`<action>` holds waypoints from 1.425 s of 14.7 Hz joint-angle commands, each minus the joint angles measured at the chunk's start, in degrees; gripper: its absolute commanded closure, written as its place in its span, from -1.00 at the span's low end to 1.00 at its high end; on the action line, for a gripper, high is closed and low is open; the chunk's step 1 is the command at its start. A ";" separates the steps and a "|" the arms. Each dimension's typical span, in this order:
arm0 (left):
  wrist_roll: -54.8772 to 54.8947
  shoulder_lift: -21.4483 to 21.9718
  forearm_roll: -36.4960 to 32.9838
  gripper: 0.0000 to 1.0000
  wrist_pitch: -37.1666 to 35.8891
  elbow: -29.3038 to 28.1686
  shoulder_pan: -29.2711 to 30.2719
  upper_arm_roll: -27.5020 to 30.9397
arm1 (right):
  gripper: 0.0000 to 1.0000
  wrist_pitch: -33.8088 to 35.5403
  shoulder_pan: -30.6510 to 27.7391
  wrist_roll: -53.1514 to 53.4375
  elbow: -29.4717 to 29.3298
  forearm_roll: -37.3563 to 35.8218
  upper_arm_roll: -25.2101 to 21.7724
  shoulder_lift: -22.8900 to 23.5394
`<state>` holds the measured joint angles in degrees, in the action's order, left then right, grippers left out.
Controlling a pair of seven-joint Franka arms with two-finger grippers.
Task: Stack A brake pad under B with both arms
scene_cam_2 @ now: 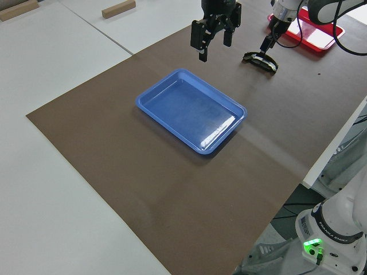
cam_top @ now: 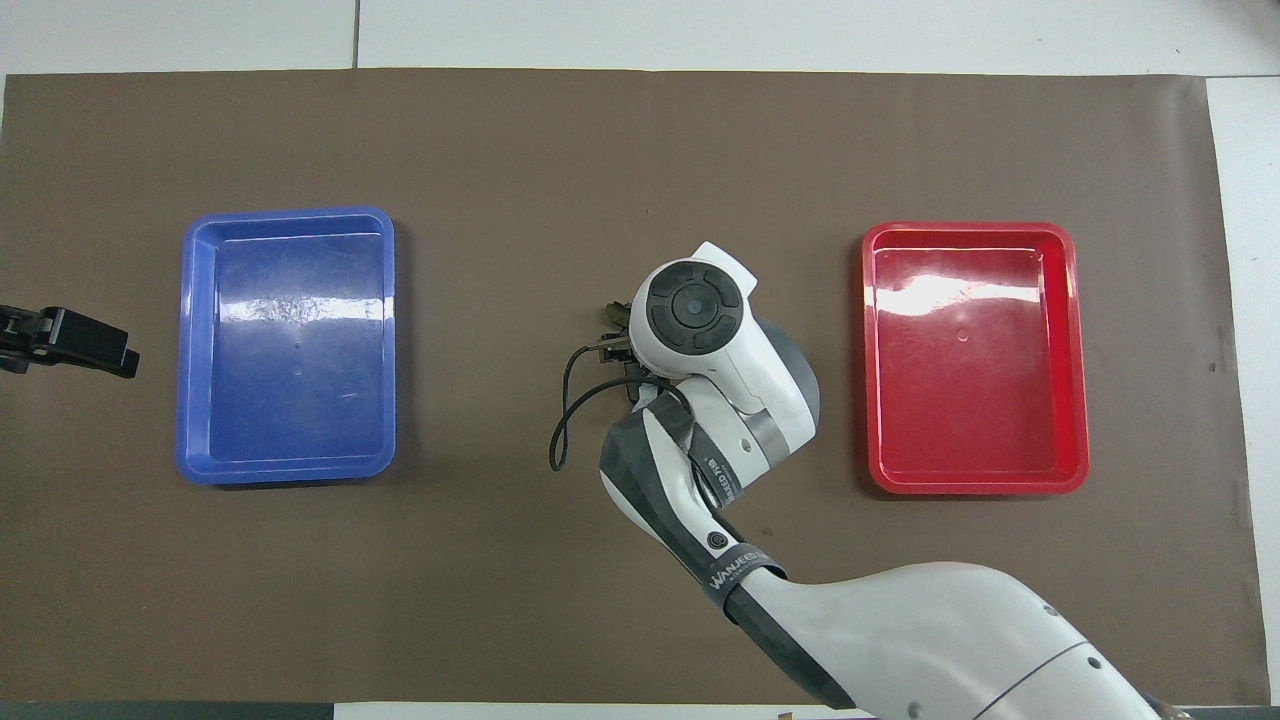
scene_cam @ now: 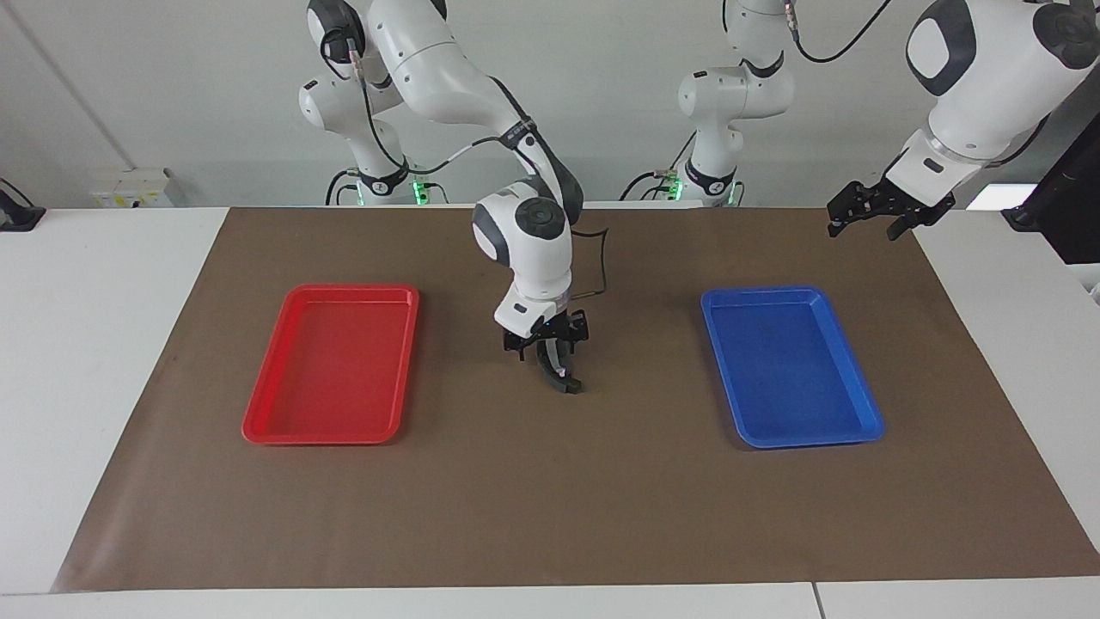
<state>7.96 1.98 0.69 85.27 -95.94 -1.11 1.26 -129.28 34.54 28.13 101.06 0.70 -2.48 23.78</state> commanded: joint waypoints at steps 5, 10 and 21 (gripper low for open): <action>0.13 1.62 -0.25 -0.99 -0.02 -1.62 0.50 -0.30 | -0.99 12.72 -12.81 -0.18 1.33 -0.53 0.54 -14.45; 0.13 1.53 -0.25 -0.99 -0.11 -1.62 0.50 -0.30 | -0.99 21.15 -20.90 -2.63 1.33 -0.53 0.63 -20.87; 0.13 1.53 -0.25 -0.99 -0.11 -1.62 0.50 -0.30 | -0.99 41.28 -33.92 -16.96 -2.53 -0.70 0.19 -28.35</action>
<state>7.96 2.02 0.69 85.27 -95.96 -1.11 1.26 -91.32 1.02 12.40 100.32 0.51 -2.86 -4.12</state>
